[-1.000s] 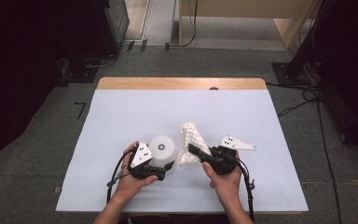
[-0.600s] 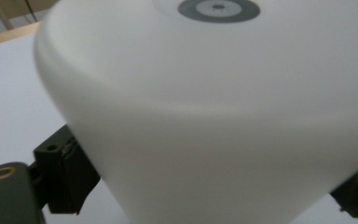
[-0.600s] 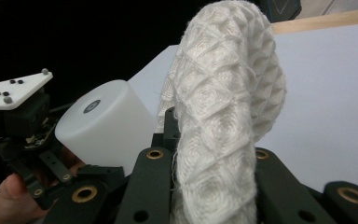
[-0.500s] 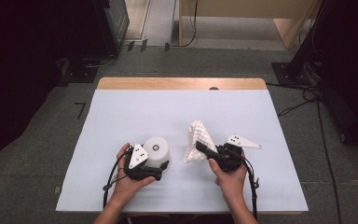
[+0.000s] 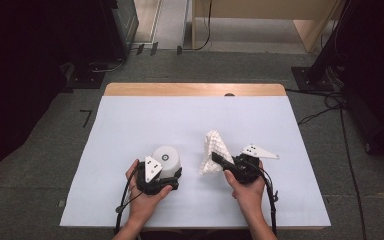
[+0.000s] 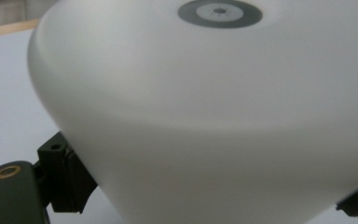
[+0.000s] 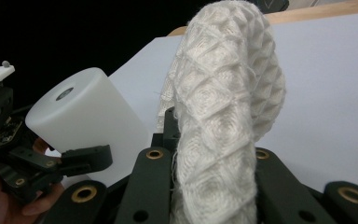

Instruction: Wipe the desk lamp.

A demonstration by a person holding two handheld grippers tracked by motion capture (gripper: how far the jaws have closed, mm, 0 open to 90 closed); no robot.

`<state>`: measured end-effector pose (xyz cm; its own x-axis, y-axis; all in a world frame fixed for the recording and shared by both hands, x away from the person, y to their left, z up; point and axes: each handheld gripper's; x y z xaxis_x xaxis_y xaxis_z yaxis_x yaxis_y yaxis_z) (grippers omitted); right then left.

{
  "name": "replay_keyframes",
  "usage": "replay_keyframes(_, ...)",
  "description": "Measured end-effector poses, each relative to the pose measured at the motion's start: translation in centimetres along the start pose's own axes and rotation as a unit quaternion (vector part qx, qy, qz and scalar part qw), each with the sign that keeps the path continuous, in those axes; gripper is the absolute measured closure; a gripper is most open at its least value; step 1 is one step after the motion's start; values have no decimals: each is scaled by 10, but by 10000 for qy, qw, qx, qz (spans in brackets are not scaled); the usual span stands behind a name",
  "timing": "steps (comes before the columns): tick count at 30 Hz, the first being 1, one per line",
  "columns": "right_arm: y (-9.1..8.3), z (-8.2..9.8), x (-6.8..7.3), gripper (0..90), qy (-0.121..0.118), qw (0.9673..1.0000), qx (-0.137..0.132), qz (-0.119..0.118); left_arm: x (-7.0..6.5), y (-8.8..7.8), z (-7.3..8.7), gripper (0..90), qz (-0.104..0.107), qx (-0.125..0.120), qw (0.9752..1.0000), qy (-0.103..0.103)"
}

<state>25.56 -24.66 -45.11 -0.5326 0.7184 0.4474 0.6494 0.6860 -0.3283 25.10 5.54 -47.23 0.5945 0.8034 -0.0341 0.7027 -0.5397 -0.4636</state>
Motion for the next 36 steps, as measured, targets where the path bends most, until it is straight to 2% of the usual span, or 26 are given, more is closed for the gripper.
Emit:
replay_keyframes(2,0,0,0,789,8,10000,-12,-3,9,-4,-4,82,378,-129,9992,-42)
replay_keyframes(3,-1,-1,1,789,9,10000,-11,-28,13,-7,-6,83,656,-212,9976,-84)
replay_keyframes(6,2,0,5,789,-21,9999,36,-99,20,-14,-11,83,1361,-478,9895,-85)
replay_keyframes(7,4,2,7,789,-18,9999,64,-153,21,-16,-13,82,1506,-544,9870,-100)
replay_keyframes(9,9,4,13,789,29,9994,123,-314,20,-18,-15,83,1667,-613,9841,-72)
replay_keyframes(14,18,8,34,789,-118,9976,205,-646,10,-14,-14,83,1710,-447,9841,179)
replay_keyframes(17,18,8,46,789,-216,9969,186,-740,3,-9,-13,83,1699,-333,9844,310)
replay_keyframes(25,1,-7,60,790,-242,9956,-185,-890,-6,-1,-8,82,1752,-104,9834,463)
replay_keyframes(28,0,-8,60,789,-328,9954,-214,-876,-7,-1,-9,83,1715,-109,9841,459)
replay_keyframes(30,3,-5,57,789,-335,9959,-131,-830,-5,-2,-10,83,1689,-153,9846,427)
replay_keyframes(32,9,0,53,789,-318,9964,1,-782,-1,-5,-12,83,1671,-207,9850,378)
replay_keyframes(36,21,10,45,789,-256,9966,286,-723,9,-10,-15,83,1731,-356,9841,192)
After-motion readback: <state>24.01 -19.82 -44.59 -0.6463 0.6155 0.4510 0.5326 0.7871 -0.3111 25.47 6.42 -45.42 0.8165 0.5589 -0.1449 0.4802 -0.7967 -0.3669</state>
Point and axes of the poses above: each handheld gripper's, and its own axes: y roughly forward along the jaws, z roughly out of its underside, x roughly to its left
